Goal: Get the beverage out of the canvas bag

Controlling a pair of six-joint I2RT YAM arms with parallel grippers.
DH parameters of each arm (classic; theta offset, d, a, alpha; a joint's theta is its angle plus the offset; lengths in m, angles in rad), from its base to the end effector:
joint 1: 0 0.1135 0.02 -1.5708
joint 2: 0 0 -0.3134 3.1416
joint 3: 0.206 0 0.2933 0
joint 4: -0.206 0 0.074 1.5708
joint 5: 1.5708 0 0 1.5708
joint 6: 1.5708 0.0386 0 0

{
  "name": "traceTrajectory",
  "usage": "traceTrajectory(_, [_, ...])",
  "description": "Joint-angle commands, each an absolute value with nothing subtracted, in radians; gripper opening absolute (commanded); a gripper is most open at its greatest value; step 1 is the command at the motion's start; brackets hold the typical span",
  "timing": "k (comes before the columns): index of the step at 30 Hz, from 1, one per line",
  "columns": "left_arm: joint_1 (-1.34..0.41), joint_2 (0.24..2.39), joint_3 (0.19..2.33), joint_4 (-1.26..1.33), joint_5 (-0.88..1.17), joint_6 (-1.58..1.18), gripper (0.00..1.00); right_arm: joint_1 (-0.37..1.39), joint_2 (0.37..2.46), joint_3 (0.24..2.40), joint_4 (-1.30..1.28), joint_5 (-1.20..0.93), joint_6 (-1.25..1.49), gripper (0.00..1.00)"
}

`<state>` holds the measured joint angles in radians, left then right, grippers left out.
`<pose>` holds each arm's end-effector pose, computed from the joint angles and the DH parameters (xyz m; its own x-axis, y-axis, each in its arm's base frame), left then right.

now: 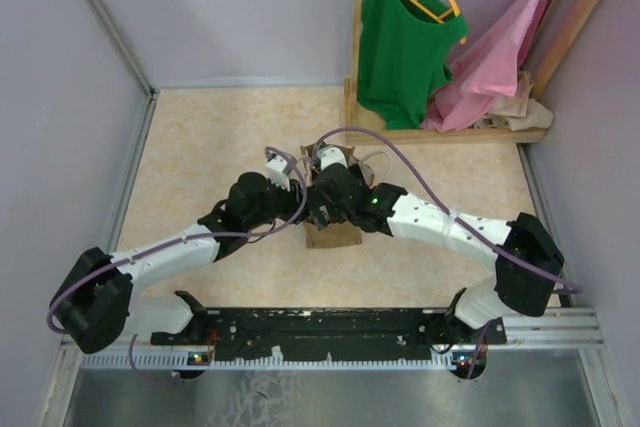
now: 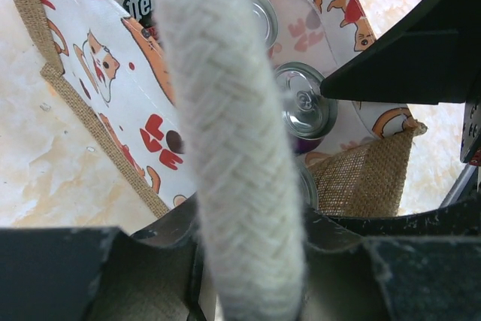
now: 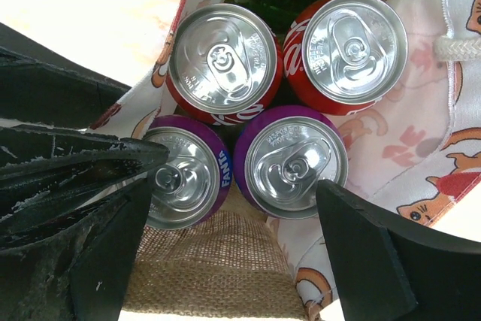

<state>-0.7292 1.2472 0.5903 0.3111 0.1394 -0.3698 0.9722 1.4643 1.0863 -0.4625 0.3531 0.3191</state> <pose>0.2126 -0.1972 0.2448 -0.5094 -0.0249 -0.8602 0.6148 0.6890 -0.3839 0.2078 0.2809 0.2928 -0.6010 -0.3587 -0.7142 -0.4809 0.8761 -0.0353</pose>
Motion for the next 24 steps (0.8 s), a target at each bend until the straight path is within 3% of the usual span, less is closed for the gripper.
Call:
traceTrajectory(1, [-0.767, 1.254, 0.593, 0.24, 0.174, -0.384, 0.34, 1.0, 1.494, 1.03, -0.623, 0.371, 0.302, 0.9])
traceTrajectory(9, [-0.767, 1.224, 0.599, 0.207, 0.095, -0.36, 0.26, 1.0, 1.482, 1.09, -0.6, 0.492, 0.328, 0.77])
traceTrajectory(12, [-0.767, 1.215, 0.595, 0.202, 0.065, -0.352, 0.21, 1.001, 1.474, 1.111, -0.602, 0.514, 0.326, 0.68])
traceTrajectory(17, [-0.767, 1.213, 0.602, 0.195, 0.042, -0.35, 0.2, 1.001, 1.474, 1.144, -0.624, 0.428, 0.299, 0.51])
traceTrajectory(20, [-0.767, 1.219, 0.608, 0.195, 0.041, -0.347, 0.21, 1.0, 1.476, 1.155, -0.648, 0.33, 0.277, 0.51])
traceTrajectory(24, [-0.767, 1.226, 0.615, 0.196, 0.04, -0.341, 0.21, 1.0, 1.463, 1.162, -0.666, 0.182, 0.245, 0.59])
